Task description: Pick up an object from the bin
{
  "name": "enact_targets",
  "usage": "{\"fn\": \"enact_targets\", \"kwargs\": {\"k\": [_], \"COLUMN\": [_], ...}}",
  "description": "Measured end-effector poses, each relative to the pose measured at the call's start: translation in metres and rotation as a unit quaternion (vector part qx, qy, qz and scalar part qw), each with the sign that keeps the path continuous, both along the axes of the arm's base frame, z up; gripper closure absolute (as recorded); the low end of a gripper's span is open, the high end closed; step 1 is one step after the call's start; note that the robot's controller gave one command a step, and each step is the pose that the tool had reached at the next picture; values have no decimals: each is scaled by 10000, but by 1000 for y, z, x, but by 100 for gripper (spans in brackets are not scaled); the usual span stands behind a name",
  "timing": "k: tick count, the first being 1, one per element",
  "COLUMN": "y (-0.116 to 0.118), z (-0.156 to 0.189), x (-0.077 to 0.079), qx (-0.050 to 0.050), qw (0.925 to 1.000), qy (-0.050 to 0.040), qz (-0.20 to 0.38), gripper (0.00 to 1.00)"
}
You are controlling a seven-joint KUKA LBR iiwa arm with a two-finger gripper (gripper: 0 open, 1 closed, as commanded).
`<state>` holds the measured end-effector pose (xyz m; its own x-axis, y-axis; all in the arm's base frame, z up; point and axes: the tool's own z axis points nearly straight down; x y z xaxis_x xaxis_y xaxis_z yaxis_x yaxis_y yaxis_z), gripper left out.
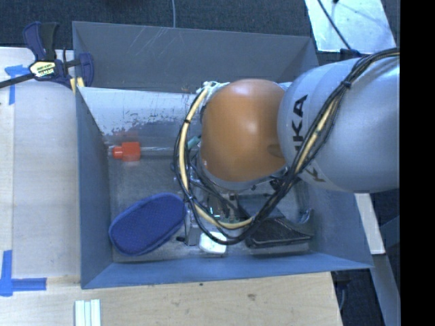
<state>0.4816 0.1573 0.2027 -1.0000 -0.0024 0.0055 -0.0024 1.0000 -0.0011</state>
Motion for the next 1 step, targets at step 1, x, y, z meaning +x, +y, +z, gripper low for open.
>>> {"fn": "enact_targets", "kwargs": {"k": [1], "y": [-12], "z": [-135], "x": [53], "qx": [6], "qw": [9847], "qy": [-10], "qz": [1741], "gripper": [0]}}
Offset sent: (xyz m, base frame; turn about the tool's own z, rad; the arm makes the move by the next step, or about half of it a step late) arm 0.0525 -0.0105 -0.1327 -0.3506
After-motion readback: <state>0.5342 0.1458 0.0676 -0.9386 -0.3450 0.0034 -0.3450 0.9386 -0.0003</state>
